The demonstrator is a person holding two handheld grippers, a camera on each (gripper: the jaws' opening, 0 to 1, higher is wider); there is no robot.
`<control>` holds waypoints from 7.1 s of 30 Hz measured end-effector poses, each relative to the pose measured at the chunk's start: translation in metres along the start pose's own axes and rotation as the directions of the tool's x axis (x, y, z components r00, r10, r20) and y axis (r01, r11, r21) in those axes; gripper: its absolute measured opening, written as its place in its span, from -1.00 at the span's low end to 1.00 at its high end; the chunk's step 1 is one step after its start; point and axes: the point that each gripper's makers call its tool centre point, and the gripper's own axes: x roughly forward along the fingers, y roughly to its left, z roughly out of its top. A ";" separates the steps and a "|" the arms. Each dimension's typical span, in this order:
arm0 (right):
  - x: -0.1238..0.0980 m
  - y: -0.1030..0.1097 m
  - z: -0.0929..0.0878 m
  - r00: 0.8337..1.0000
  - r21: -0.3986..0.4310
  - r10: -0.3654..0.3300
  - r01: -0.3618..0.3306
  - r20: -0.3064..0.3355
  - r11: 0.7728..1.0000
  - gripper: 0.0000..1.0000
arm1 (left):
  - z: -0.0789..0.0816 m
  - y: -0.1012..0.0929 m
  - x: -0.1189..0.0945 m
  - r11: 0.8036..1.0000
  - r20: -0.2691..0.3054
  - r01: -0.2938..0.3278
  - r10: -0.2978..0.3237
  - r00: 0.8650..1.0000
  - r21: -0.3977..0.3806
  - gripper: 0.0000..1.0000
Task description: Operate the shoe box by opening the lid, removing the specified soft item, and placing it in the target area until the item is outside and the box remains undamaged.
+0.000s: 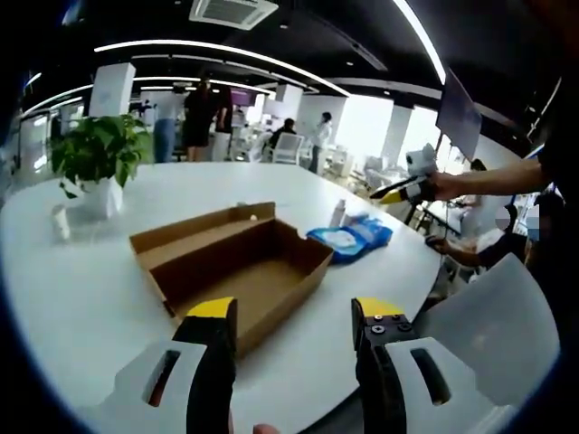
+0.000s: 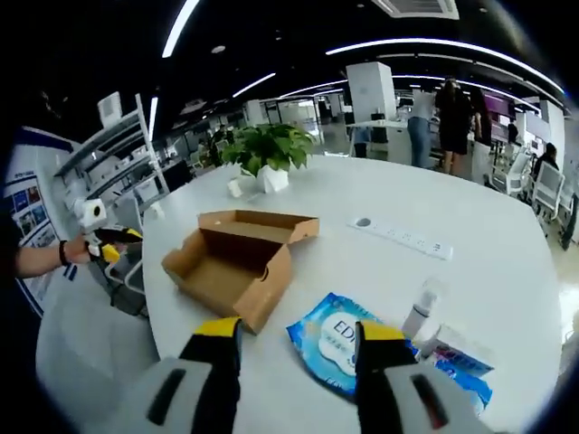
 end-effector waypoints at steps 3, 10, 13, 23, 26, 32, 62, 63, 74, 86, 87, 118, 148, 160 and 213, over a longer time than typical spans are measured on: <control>0.003 0.011 -0.001 1.000 0.014 0.004 -0.005 0.020 1.000 -0.04 | 0.000 0.001 0.000 1.000 0.002 0.002 -0.002 1.000 0.000 0.04; 0.007 0.031 0.003 0.996 0.047 0.009 -0.013 0.086 0.999 -0.04 | 0.002 0.005 -0.003 1.000 0.002 0.000 0.000 1.000 -0.002 0.04; 0.008 0.041 0.003 0.994 0.055 0.009 -0.014 0.104 0.998 -0.03 | 0.004 0.008 -0.005 1.000 0.002 -0.003 0.003 1.000 -0.002 0.04; 0.010 0.065 -0.015 0.993 0.052 0.030 -0.036 0.115 0.998 -0.01 | 0.003 0.013 -0.007 1.000 -0.004 -0.017 0.016 1.000 -0.016 0.03; 0.011 0.069 -0.021 0.993 0.055 0.034 -0.040 0.117 0.998 -0.01 | 0.000 0.014 -0.007 1.000 -0.008 -0.019 0.019 1.000 -0.023 0.03; 0.014 0.071 -0.026 0.990 0.082 0.024 -0.036 0.142 0.996 -0.01 | -0.003 0.016 -0.004 0.999 -0.017 -0.029 0.029 0.999 -0.038 0.03; 0.017 0.099 -0.064 0.990 0.099 0.028 -0.042 0.135 0.994 0.00 | -0.024 0.065 0.018 0.962 -0.083 -0.226 0.215 0.973 -0.153 -0.01; 0.017 0.101 -0.065 0.990 0.101 0.029 -0.043 0.137 0.994 0.00 | -0.026 0.066 0.019 0.961 -0.088 -0.231 0.220 0.972 -0.152 -0.01; 0.019 0.109 -0.064 0.988 0.116 0.027 -0.045 0.153 0.992 0.00 | -0.038 0.090 0.025 0.927 -0.148 -0.325 0.300 0.942 -0.188 0.00; 0.019 0.112 -0.066 0.987 0.130 0.026 -0.047 0.158 0.990 0.01 | -0.055 0.095 0.036 0.914 -0.204 -0.349 0.309 0.929 -0.208 0.00; 0.019 0.112 -0.067 0.987 0.131 0.026 -0.047 0.157 0.990 0.01 | -0.057 0.095 0.037 0.913 -0.211 -0.351 0.308 0.928 -0.210 -0.01; 0.013 0.108 -0.068 0.985 0.159 -0.007 -0.021 0.171 0.987 0.01 | -0.083 0.112 0.054 0.870 -0.333 -0.416 0.322 0.886 -0.266 -0.38; 0.014 0.108 -0.070 0.986 0.174 -0.010 -0.020 0.167 0.985 -0.02 | -0.094 0.121 0.046 0.813 -0.411 -0.557 0.455 0.790 -0.170 -0.90; 0.020 0.108 -0.073 0.989 0.182 0.000 -0.027 0.148 0.983 -0.03 | -0.097 0.120 0.044 0.804 -0.412 -0.573 0.473 0.779 -0.158 -0.92; 0.112 0.044 0.003 0.990 0.172 0.041 -0.064 0.136 0.983 -0.04 | -0.097 0.123 0.044 0.792 -0.401 -0.580 0.477 0.782 -0.188 -0.91</control>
